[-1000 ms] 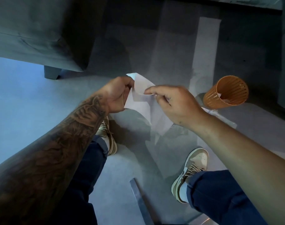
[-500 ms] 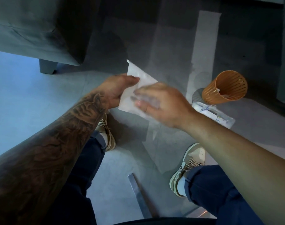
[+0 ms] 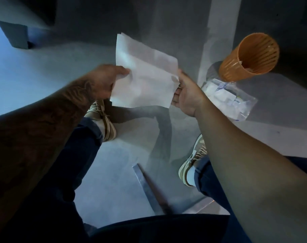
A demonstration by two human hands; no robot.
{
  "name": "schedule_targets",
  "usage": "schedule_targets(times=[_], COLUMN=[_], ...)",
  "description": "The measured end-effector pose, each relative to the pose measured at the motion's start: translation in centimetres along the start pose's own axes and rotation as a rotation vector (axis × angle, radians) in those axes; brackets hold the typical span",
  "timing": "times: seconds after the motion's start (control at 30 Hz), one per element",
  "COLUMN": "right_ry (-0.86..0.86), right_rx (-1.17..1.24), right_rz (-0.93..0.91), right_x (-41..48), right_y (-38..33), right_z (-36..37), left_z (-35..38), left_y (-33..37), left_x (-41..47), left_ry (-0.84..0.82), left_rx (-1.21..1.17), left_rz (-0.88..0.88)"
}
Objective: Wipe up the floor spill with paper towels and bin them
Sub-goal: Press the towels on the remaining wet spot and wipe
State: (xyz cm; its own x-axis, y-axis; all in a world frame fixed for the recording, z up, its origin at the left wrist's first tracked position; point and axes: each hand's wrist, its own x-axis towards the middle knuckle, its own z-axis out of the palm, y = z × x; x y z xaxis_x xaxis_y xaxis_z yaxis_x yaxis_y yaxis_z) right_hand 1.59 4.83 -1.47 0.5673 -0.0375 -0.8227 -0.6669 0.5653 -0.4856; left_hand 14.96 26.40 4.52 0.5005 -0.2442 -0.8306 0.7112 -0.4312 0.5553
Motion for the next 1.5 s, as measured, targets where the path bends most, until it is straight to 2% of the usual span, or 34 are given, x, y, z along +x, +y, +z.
schedule_targets(times=[0.17,0.33,0.5,0.57,0.67,0.73,0.83,0.97,1.07,1.13,1.2,1.27,1.33,1.4,1.5], right_ry=[0.285,0.523,0.516,0.561,0.634,0.621,0.621,0.544,0.585,0.604,0.477,0.331,0.238,0.181,0.158], right_rx=[-0.32,-0.54,-0.656,-0.679,-0.702,-0.755,-0.845,-0.959,-1.241,-1.376,-1.527,-1.705,-1.784,-1.859,-1.973], right_rz=[-0.098,-0.191,-0.247,-0.296,-0.4,-0.385,-0.346,-0.235,-0.405,-0.579,-0.652,-0.582,-0.463,-0.383,-0.377], right_x=[2.9,5.7,10.8,13.7,17.2,19.4,22.7,23.2,22.2,21.7,21.8,22.5,23.2,23.6,23.4], right_y=[4.4,6.6,4.4,3.1,0.9,-0.3,-1.3,-1.8,-1.8,-1.8,-1.8,-1.8,-2.1,-2.0,-1.1], right_z=[-1.7,-3.0,-2.3,-0.9,1.3,2.3,2.3,2.0,1.8,2.0,2.9,4.0,4.7,4.9,4.3], left_z=[2.3,4.7,4.4,3.5,2.2,1.5,0.4,-0.4,-0.2,0.4,0.9,1.1,1.1,1.2,1.8], left_y=[-6.1,-11.2,-12.0,-11.1,-9.3,-8.3,-7.3,-7.5,-7.3,-6.3,-5.0,-3.9,-3.4,-3.7,-5.0], left_x=[4.0,7.8,13.3,15.1,17.4,19.1,21.1,21.9,22.0,22.5,23.2,24.3,25.2,25.4,24.6], left_ry=[0.121,0.102,0.281,0.34,0.523,0.567,0.522,0.47,0.438,0.329,0.244,0.17,0.102,0.072,0.059], left_rx=[0.234,0.537,0.373,0.34,0.258,0.292,0.343,0.697,1.12,1.279,1.367,1.435,1.494,1.517,1.529], left_rz=[0.043,-0.041,-0.002,0.004,0.058,0.102,0.132,0.162,0.29,0.362,0.374,0.343,0.309,0.286,0.263])
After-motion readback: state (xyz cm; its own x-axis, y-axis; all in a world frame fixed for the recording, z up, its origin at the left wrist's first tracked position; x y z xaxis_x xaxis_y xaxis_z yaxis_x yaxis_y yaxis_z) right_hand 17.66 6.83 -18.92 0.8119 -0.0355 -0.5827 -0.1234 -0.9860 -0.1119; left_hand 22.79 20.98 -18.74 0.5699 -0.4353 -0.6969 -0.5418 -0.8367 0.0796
